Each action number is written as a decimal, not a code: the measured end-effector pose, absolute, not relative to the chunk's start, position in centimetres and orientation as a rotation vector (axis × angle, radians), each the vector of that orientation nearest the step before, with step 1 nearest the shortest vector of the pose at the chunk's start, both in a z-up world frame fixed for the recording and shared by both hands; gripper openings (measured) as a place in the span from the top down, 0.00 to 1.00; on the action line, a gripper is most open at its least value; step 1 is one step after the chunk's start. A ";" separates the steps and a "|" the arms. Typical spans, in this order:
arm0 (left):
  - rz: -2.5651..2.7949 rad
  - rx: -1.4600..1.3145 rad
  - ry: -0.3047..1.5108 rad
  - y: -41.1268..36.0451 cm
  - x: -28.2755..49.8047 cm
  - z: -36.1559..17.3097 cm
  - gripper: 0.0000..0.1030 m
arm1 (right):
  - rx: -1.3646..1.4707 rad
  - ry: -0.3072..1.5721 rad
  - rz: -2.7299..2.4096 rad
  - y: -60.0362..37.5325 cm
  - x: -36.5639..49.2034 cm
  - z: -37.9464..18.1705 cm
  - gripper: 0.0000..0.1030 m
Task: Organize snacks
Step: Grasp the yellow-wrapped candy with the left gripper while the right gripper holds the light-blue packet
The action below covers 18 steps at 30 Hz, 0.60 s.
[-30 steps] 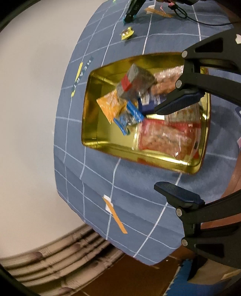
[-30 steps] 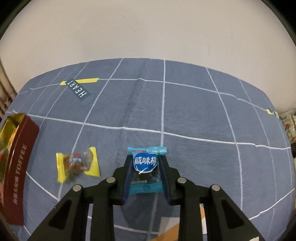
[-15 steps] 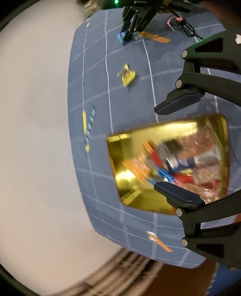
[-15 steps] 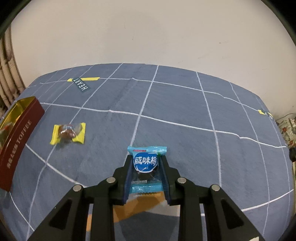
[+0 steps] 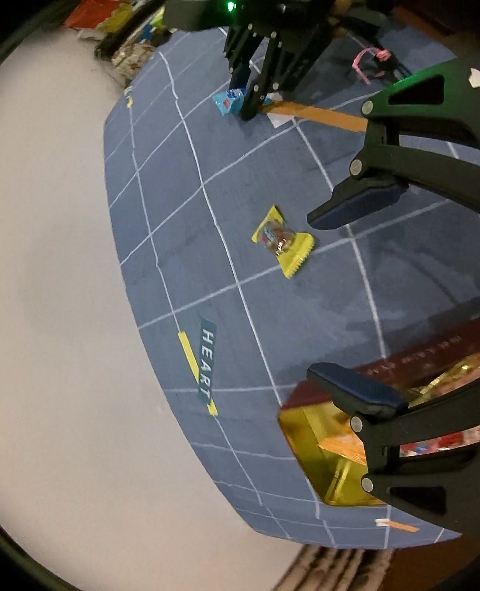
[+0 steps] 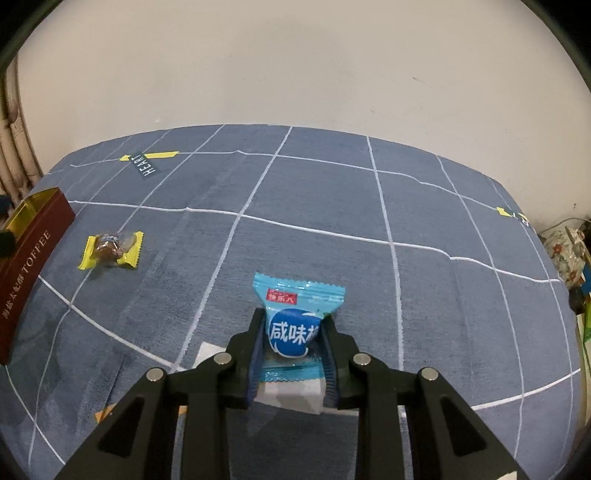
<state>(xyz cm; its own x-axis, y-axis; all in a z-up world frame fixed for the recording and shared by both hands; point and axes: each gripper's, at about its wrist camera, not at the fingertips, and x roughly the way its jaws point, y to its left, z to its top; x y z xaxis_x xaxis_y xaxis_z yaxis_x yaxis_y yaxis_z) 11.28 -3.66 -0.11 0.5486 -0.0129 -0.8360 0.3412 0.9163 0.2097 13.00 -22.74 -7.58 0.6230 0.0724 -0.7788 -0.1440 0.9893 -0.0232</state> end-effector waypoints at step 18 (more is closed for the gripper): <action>-0.359 0.334 1.129 -5.6 16.5 -4.2 0.31 | -0.072 0.890 0.129 -23.1 12.9 -7.5 0.73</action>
<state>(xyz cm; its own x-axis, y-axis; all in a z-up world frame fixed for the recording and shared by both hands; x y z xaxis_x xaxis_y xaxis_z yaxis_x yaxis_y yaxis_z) 16.54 -5.64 -4.25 0.3822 -0.1093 -0.9176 0.4408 0.8943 0.0771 12.86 -23.06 -7.54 0.6226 0.0821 -0.7782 -0.1418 0.9899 -0.0091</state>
